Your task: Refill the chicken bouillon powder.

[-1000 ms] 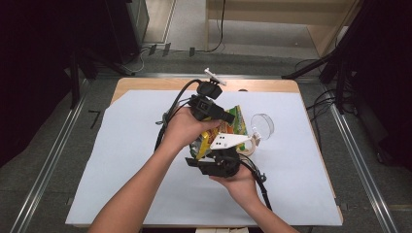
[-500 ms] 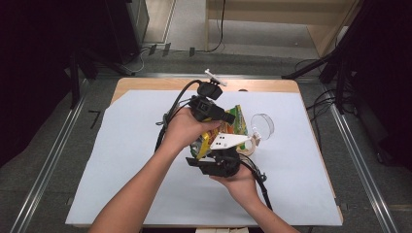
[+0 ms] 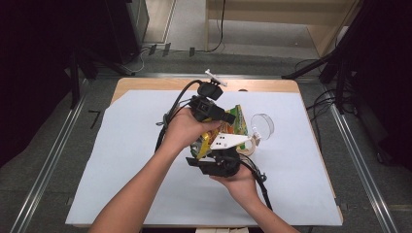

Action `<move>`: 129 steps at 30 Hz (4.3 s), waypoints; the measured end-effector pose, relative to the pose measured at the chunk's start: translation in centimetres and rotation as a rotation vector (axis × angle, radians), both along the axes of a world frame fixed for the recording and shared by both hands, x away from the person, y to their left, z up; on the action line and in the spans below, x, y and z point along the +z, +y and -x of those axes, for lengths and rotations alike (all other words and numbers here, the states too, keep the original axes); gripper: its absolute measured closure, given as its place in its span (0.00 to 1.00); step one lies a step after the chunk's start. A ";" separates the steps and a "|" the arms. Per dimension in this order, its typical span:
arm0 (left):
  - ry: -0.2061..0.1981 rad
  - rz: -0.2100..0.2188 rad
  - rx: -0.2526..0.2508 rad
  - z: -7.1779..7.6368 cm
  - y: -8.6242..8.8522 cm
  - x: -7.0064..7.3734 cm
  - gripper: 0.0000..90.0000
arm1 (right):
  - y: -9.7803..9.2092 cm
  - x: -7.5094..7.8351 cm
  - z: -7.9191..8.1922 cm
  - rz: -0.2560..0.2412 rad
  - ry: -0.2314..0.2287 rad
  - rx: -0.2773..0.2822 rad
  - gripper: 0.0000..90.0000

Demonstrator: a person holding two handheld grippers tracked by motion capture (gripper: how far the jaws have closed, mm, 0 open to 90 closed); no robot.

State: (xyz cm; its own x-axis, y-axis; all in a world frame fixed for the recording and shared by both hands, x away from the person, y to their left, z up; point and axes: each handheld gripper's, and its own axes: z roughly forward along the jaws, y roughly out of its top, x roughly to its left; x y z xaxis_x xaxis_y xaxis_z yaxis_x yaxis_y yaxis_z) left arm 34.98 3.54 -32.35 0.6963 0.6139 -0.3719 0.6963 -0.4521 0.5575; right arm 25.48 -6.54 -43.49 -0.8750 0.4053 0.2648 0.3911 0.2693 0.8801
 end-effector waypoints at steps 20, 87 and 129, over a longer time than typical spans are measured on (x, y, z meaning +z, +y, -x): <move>-0.011 -0.001 0.001 0.4 0.1 0.1 0.91 | 0.1 0.0 0.0 0.001 -0.011 0.004 0.76; 0.018 0.022 0.019 -0.1 1.0 0.2 0.90 | 0.8 0.5 0.3 -0.003 -0.011 0.012 0.76; -0.004 0.009 0.006 0.3 0.2 0.4 0.91 | 0.5 0.2 0.0 -0.012 -0.019 0.004 0.77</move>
